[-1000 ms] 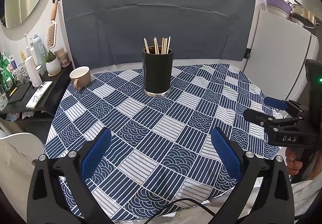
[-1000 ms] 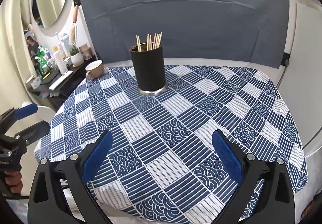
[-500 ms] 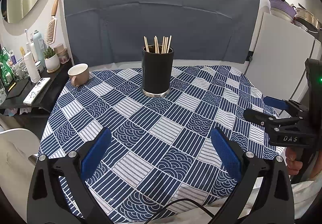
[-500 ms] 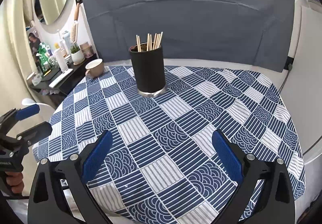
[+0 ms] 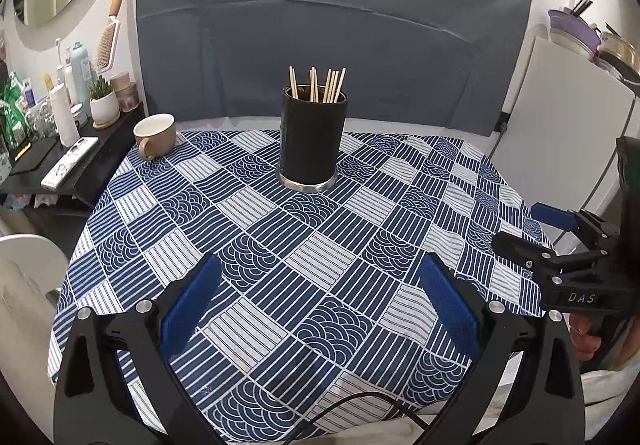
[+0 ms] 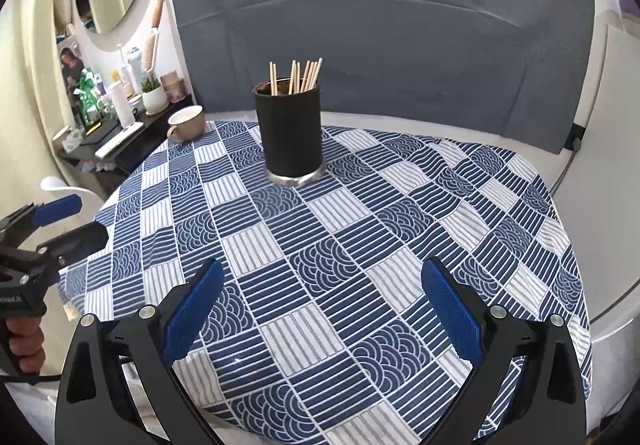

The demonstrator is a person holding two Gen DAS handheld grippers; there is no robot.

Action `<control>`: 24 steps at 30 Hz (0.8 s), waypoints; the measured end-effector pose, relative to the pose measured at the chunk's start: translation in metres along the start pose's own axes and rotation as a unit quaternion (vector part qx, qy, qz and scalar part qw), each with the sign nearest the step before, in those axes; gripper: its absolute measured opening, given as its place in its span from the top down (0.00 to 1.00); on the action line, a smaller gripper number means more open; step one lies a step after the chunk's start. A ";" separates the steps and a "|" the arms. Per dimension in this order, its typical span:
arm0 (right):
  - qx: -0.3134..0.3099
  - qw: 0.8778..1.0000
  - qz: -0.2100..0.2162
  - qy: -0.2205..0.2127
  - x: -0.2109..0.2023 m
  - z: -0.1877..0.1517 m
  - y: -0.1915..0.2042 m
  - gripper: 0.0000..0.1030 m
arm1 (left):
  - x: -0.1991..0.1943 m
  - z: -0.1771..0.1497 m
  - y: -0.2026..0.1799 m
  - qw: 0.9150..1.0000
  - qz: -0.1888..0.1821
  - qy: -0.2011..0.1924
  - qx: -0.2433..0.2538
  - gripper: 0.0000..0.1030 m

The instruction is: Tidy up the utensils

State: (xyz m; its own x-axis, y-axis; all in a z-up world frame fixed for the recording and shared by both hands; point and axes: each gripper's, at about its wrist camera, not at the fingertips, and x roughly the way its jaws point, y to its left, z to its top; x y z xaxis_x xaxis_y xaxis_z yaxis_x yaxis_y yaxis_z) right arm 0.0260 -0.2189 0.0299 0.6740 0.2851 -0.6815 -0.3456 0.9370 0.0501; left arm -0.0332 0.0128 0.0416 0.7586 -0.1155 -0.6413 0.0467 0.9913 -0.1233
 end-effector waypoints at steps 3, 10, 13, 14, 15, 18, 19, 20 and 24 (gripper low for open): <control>-0.003 1.000 -0.001 -0.001 -0.001 0.001 -0.003 0.08 | 0.001 -0.001 -0.001 1.000 0.000 0.001 -0.004 0.06; -0.009 1.000 0.002 -0.002 -0.001 0.001 -0.005 0.08 | 0.000 -0.003 -0.010 1.000 0.002 -0.002 0.003 0.06; -0.011 1.000 0.005 -0.003 0.000 0.001 -0.005 0.08 | 0.000 -0.004 -0.011 1.000 0.004 0.001 0.003 0.06; -0.010 1.000 0.008 0.000 0.000 0.001 -0.005 0.08 | 0.000 -0.004 -0.011 1.000 0.004 0.002 0.003 0.06; -0.009 1.000 0.009 0.002 0.001 0.001 -0.006 0.08 | 0.001 -0.004 -0.010 1.000 0.003 0.003 0.002 0.06; -0.006 1.000 0.009 0.004 0.002 0.000 -0.007 0.08 | -0.001 -0.004 -0.008 1.000 0.002 -0.001 -0.005 0.06; -0.005 1.000 0.008 0.003 0.001 0.000 -0.007 0.08 | -0.001 -0.004 -0.007 1.000 0.001 -0.001 -0.006 0.06; -0.004 1.000 0.008 0.002 0.001 0.000 -0.008 0.08 | 0.000 -0.004 -0.006 1.000 -0.002 -0.001 -0.009 0.06; -0.003 1.000 0.006 0.002 0.001 0.000 -0.007 0.08 | 0.001 -0.004 -0.003 1.000 -0.007 0.001 -0.015 0.06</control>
State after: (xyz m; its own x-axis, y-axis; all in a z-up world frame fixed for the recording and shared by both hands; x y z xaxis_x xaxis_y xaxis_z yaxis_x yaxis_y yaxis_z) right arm 0.0290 -0.2255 0.0291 0.6671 0.2951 -0.6840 -0.3578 0.9323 0.0532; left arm -0.0354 0.0091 0.0382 0.7567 -0.1300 -0.6407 0.0387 0.9872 -0.1545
